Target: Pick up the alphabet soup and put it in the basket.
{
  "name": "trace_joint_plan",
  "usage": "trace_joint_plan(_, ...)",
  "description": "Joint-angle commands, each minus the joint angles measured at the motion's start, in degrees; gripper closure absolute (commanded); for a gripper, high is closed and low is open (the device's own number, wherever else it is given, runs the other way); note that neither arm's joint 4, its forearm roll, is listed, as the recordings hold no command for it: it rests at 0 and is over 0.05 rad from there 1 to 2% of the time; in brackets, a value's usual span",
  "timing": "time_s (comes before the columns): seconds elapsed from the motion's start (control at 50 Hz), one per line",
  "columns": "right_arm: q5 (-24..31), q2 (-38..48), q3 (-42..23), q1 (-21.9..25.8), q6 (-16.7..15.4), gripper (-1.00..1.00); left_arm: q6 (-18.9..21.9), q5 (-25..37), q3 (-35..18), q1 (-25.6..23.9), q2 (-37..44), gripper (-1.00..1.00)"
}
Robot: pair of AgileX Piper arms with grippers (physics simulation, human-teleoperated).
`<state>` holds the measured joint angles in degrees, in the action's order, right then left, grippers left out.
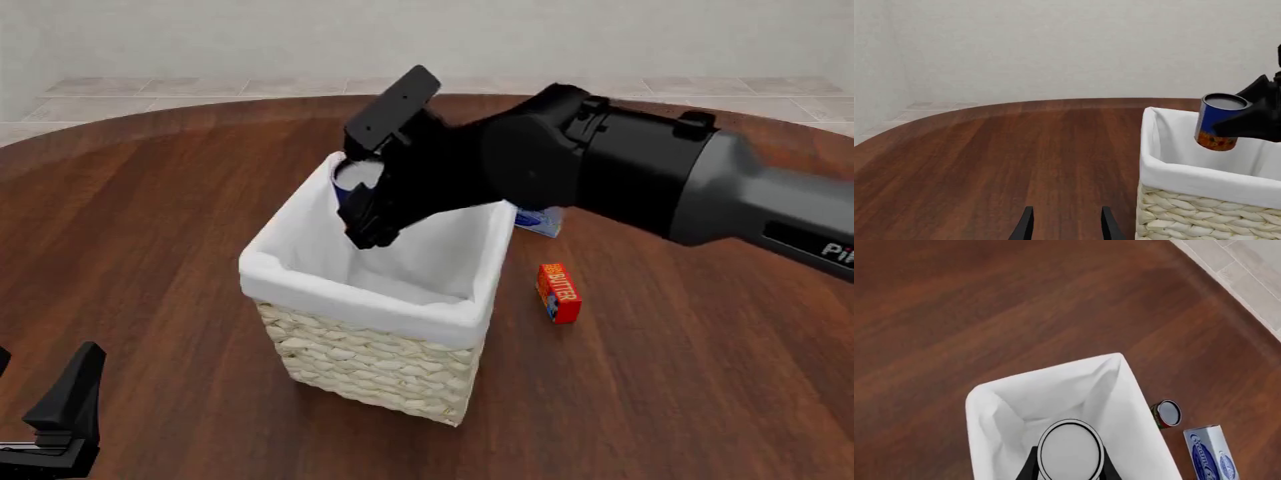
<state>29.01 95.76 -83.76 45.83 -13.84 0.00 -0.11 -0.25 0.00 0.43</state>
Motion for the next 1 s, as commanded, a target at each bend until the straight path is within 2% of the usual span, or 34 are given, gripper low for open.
trace_joint_plan(0.02, 2.0, 1.4, -1.1, 0.8, 0.9, 1.00, 0.0, 0.0, 0.0, 0.0, 0.0, -1.00)
trace_joint_plan(1.0, 2.0, 8.6, 0.1, -0.1, 0.1, 1.00, 0.0, 0.0, 0.0, 0.0, 0.0, -1.00)
